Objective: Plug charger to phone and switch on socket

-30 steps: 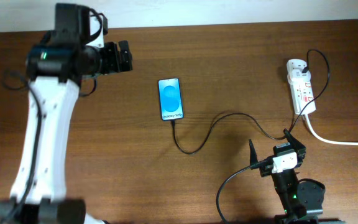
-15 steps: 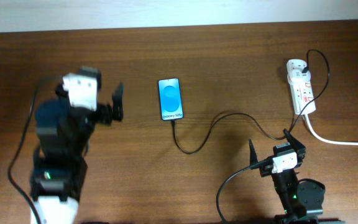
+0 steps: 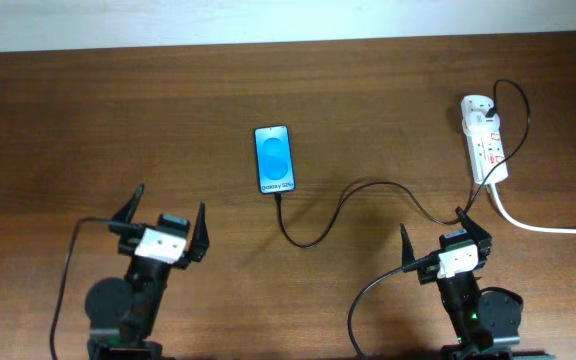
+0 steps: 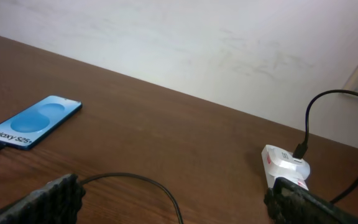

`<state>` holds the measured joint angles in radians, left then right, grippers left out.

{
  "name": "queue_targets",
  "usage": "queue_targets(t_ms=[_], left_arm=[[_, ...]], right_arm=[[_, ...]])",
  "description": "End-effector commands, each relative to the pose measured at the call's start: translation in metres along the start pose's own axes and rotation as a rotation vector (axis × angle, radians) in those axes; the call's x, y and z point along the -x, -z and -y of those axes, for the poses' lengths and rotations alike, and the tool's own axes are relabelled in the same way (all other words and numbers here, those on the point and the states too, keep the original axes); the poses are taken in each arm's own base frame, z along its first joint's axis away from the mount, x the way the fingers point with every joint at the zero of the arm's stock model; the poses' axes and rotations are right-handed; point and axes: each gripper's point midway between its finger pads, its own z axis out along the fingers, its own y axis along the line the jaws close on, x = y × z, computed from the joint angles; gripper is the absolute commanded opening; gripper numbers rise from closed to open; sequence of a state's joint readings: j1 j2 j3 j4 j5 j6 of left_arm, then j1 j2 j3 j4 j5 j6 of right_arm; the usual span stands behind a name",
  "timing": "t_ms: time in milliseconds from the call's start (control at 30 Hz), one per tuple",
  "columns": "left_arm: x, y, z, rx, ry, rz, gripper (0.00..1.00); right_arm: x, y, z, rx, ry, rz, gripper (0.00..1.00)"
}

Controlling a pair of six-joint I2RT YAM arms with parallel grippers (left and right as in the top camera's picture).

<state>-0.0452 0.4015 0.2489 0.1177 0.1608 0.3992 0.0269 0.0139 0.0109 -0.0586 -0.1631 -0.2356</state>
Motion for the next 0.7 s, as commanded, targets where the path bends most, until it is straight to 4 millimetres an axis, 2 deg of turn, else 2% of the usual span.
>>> queue_targets(t_ms=[0, 300, 600, 667], left_arm=[[-0.013, 0.009, 0.008, 0.007, -0.135, 0.024, 0.99], [-0.034, 0.023, 0.009, 0.072, -0.165, 0.068, 0.99], [-0.066, 0.025, 0.023, 0.018, -0.142, -0.034, 0.99], [-0.066, 0.026, 0.026, 0.004, -0.140, -0.031, 0.99]], right_arm=[[-0.001, 0.000, -0.004, 0.018, -0.007, 0.005, 0.98], [-0.001, 0.000, -0.004, 0.018, -0.007, 0.005, 0.98], [-0.001, 0.000, -0.004, 0.018, -0.007, 0.005, 0.99], [-0.001, 0.000, -0.004, 0.018, -0.007, 0.005, 0.98]])
